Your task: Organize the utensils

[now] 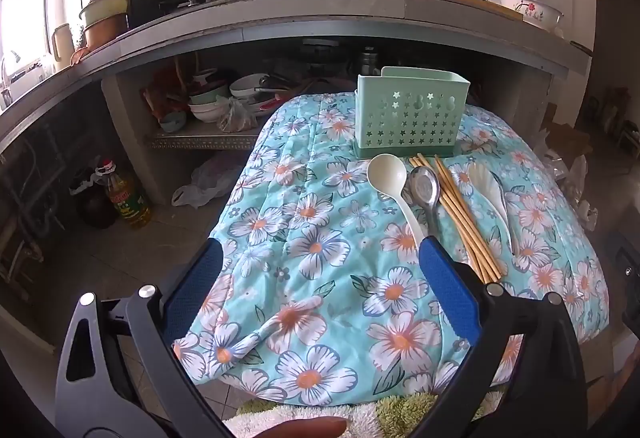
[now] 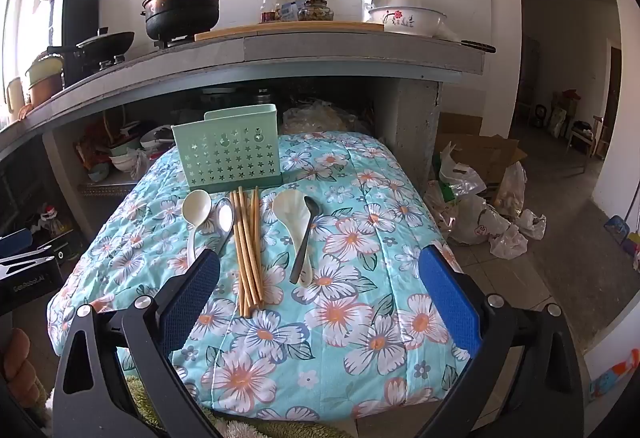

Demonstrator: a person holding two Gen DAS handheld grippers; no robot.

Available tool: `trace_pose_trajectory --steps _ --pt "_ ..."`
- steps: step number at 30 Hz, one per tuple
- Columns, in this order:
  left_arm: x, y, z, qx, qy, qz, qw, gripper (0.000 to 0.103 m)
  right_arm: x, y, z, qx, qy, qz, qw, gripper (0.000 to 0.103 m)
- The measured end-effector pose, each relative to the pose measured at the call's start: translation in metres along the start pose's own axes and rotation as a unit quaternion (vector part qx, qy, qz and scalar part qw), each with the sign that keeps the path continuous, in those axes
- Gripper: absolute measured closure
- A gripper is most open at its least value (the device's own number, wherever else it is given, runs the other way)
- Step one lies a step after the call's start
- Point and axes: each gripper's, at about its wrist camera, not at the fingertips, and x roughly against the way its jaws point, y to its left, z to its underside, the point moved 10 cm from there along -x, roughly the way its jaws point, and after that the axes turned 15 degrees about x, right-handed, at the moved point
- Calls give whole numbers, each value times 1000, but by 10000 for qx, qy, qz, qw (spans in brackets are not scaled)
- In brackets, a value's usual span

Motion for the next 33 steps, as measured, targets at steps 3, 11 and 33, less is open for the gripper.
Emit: trace_pose_trajectory --steps 3,11,33 --pt "0 0 0 3 0 -4 10000 8 0 0 0 -3 -3 -6 10000 6" --pt "0 0 0 24 28 13 10000 8 0 1 0 -2 0 -7 10000 6" --pt "0 0 2 32 58 22 10000 8 -1 1 0 -1 3 -13 10000 6"
